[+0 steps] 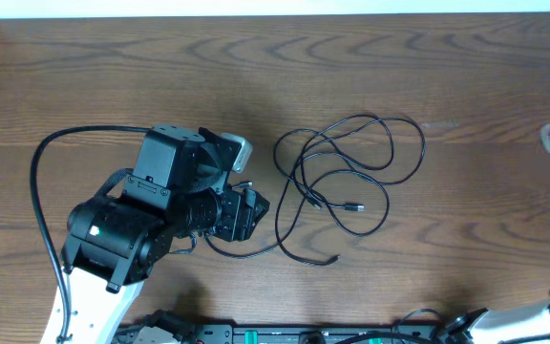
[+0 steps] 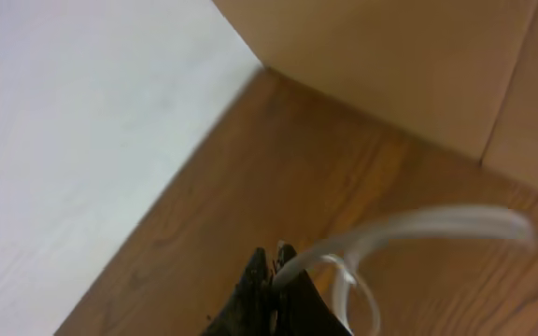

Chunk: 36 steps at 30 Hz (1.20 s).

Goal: Untangle cables

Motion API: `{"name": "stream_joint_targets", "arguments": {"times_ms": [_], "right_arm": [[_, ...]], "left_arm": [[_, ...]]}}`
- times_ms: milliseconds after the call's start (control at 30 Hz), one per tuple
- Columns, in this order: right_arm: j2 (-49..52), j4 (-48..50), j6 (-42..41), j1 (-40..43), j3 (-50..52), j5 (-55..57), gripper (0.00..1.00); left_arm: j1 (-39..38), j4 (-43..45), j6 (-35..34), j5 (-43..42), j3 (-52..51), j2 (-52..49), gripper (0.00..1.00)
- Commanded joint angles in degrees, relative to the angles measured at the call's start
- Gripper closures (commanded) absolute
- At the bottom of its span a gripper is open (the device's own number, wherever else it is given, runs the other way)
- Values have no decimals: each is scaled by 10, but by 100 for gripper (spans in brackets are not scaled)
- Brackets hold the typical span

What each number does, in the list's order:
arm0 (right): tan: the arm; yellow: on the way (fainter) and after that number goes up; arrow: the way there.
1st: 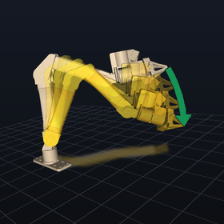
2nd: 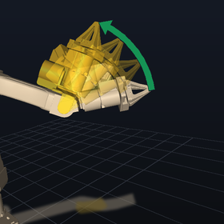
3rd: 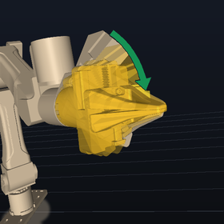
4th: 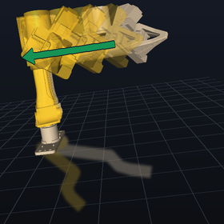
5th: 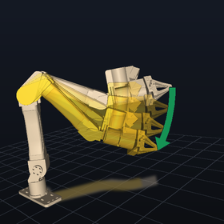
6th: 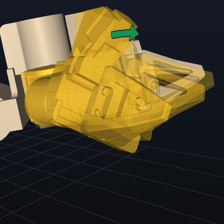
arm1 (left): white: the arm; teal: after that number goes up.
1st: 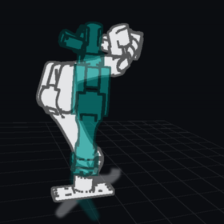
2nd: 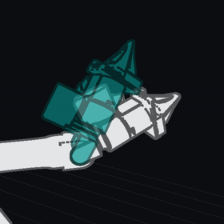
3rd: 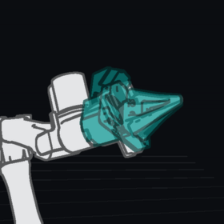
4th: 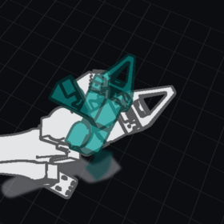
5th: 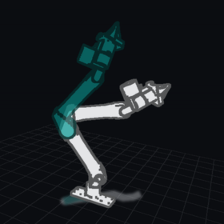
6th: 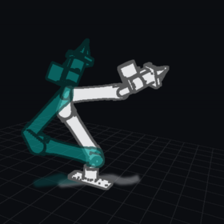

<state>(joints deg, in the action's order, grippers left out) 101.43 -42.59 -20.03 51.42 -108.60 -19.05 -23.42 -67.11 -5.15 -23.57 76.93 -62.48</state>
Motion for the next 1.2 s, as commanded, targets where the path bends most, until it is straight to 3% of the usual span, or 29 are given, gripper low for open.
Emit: {"name": "stream_joint_targets", "arguments": {"times_ms": [0,333,433,500,567,633,867,1033,1167], "right_arm": [[51,-7,-38,41,-3,-54,99],[132,-45,-61,118,-2,-89,98],[146,-56,-61,119,-2,-121,82],[150,-66,-61,113,-2,-124,51],[150,-73,-61,104,-2,-123,36],[150,-76,-61,94,-3,-125,32],[150,-135,-30,33,-2,-124,30],[150,-199,90,-76,-2,-133,20],[150,-240,201,-172,-2,-186,11]], "left_arm": [[0,-2,0,0,9,-1,34],[0,-2,-9,0,9,-24,34],[0,-2,-12,0,9,-33,34],[0,-2,-12,0,9,-38,34],[0,-1,-12,0,9,-40,34],[0,-1,-12,0,9,-40,34],[0,0,-12,0,9,-40,34],[0,5,-12,-1,9,-40,34],[0,46,-19,-56,11,-37,34]]}}
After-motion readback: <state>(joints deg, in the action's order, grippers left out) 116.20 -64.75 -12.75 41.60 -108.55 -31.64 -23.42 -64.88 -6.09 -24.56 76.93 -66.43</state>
